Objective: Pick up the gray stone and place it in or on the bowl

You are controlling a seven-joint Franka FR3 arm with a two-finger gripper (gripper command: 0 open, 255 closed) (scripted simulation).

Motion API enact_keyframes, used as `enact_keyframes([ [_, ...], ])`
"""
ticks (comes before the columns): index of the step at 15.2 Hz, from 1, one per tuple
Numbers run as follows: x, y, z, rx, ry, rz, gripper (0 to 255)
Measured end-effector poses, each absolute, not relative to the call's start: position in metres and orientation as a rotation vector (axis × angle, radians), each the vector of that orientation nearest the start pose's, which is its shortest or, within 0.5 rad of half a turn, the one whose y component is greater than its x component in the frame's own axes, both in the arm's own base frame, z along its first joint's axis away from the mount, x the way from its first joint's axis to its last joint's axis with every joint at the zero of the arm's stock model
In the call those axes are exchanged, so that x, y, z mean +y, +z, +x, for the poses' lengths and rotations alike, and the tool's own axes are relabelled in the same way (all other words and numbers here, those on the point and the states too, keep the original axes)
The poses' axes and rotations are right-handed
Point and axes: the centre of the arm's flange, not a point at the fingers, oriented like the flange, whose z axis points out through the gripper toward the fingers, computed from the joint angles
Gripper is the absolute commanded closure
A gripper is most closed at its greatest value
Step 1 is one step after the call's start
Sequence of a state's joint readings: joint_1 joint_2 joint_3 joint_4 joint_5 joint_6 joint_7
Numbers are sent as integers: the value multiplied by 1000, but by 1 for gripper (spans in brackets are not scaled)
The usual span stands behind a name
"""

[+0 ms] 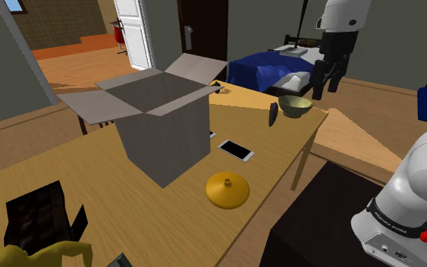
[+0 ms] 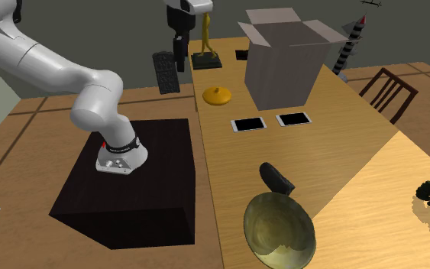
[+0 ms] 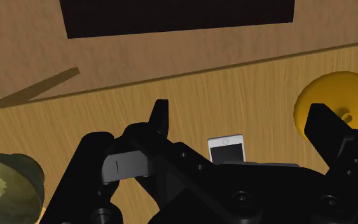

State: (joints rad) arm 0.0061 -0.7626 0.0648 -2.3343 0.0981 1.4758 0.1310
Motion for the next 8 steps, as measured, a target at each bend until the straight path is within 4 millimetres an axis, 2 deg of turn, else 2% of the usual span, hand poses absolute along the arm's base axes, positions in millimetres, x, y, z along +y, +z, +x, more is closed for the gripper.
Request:
enact_keyframes([
  [1, 39, 585, 301, 117, 157, -3091, 0],
  [3, 33, 576, 313, 168, 151, -3091, 0],
  [8, 18, 541, 360, 365, 127, -3084, 0],
])
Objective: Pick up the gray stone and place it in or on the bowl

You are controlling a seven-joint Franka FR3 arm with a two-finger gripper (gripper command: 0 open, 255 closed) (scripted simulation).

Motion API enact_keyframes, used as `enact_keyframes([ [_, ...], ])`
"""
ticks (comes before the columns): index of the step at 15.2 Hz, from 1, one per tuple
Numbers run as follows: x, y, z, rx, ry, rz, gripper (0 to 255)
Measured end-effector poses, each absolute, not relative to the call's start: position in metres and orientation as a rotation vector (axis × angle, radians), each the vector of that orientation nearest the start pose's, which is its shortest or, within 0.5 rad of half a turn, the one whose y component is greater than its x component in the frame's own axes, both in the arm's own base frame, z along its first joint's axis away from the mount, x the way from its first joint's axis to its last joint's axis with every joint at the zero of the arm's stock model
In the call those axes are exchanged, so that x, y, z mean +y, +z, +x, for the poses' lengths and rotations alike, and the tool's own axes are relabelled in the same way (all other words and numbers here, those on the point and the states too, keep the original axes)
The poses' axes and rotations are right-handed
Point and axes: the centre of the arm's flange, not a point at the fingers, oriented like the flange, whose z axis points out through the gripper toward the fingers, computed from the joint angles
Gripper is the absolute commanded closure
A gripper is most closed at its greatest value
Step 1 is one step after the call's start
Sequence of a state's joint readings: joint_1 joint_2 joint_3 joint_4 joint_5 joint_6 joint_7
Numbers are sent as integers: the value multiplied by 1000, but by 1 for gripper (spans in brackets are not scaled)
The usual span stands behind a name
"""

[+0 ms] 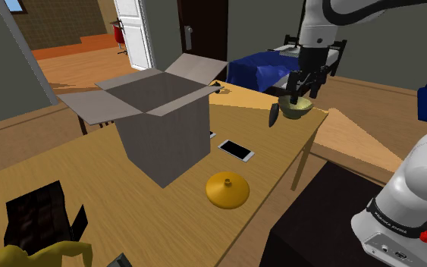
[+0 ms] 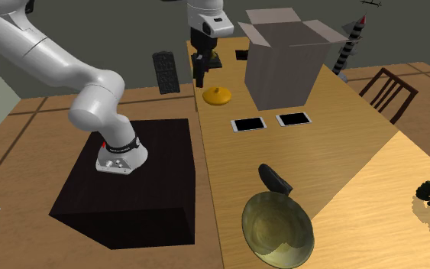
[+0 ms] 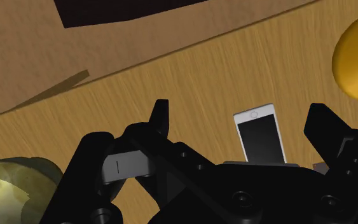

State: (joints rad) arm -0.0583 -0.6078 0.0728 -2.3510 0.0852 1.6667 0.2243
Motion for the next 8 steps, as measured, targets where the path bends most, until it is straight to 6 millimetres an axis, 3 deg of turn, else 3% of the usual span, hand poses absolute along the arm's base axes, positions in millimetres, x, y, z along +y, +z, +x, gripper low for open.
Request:
enact_keyframes([
  [8, -27, 488, 432, 697, 81, -3041, 0],
])
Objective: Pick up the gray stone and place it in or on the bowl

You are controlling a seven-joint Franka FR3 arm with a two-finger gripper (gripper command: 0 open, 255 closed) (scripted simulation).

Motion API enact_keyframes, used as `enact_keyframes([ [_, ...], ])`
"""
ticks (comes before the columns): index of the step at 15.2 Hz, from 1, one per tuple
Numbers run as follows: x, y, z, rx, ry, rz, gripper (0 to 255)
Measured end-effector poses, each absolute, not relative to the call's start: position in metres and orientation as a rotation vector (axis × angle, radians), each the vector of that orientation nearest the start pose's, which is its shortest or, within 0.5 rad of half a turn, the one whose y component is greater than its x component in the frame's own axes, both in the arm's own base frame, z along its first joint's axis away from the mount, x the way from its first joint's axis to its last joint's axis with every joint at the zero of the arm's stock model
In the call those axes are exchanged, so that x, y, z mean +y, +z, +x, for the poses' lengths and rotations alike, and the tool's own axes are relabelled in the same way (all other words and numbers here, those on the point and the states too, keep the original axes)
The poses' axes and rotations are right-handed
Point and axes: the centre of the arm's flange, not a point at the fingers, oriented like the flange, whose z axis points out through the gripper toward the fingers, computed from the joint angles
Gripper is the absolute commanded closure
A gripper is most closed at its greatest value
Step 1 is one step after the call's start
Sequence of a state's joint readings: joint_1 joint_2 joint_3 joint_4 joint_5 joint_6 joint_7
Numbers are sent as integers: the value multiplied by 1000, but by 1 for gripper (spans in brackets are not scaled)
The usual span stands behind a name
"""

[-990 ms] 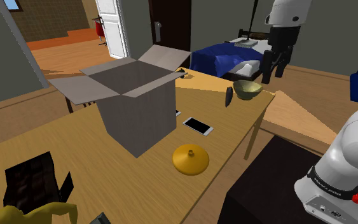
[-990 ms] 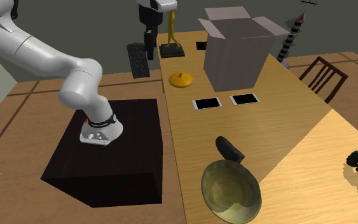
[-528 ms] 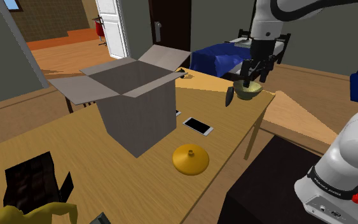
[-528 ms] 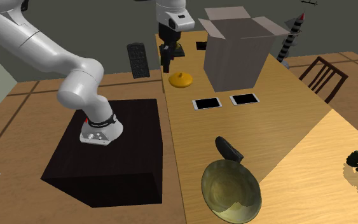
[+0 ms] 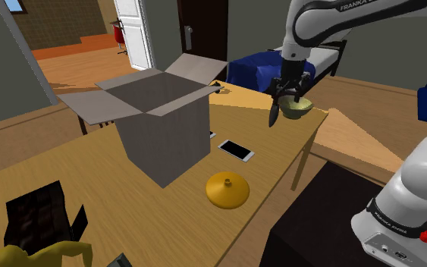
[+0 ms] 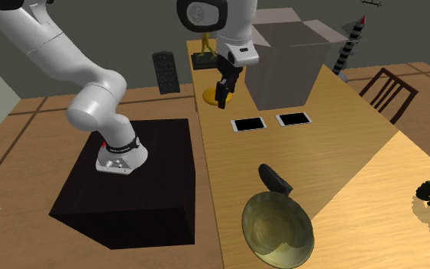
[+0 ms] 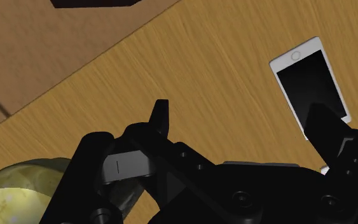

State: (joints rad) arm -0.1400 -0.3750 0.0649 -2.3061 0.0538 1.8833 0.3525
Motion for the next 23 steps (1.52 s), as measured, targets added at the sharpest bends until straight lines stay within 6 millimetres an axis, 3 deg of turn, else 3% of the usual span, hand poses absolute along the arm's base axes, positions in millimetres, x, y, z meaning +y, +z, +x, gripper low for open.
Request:
enact_keyframes([
  [13, -132, 407, 527, 1224, 1, -2896, 0],
  [20, -202, 365, 560, 1496, -41, -2779, 0],
  [23, -216, 348, 566, 1551, -50, -2752, 0],
])
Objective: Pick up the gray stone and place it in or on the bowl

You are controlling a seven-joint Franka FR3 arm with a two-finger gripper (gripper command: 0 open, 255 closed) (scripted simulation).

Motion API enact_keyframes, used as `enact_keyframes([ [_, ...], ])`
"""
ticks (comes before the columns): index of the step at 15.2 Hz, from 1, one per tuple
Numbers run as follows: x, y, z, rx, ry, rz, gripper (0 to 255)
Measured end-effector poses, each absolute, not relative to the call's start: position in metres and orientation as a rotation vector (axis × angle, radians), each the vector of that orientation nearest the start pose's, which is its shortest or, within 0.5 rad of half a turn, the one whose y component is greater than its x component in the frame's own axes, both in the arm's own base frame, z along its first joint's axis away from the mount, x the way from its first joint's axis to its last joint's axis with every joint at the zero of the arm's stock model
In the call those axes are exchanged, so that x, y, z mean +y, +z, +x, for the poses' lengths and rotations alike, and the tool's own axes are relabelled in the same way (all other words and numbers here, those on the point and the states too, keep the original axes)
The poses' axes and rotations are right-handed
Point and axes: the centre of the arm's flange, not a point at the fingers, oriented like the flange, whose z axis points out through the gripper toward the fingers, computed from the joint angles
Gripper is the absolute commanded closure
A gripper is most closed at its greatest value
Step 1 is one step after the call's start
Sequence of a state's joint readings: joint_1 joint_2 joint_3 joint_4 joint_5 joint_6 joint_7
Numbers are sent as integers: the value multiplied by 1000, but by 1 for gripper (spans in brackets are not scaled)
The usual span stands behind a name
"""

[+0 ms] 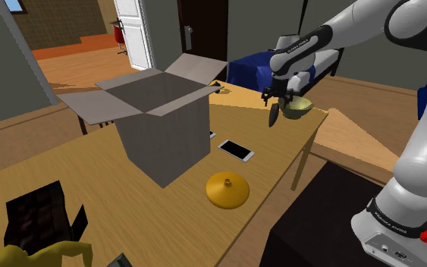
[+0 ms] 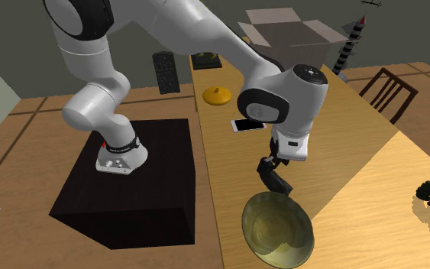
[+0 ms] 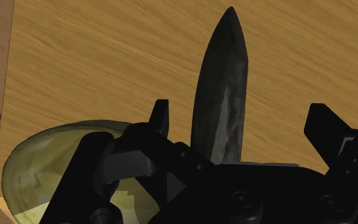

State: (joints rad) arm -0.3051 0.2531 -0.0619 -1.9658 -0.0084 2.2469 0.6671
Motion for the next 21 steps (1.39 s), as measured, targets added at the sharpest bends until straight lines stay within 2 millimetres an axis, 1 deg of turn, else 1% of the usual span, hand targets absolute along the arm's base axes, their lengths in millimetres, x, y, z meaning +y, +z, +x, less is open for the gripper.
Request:
enact_keyframes([
  [6, -220, 317, 568, 1559, -51, -2748, 0],
  [12, -220, 313, 568, 1559, -52, -2748, 0],
  [13, -220, 313, 568, 1559, -52, -2748, 255],
  [21, -220, 315, 568, 1558, -55, -2748, 255],
])
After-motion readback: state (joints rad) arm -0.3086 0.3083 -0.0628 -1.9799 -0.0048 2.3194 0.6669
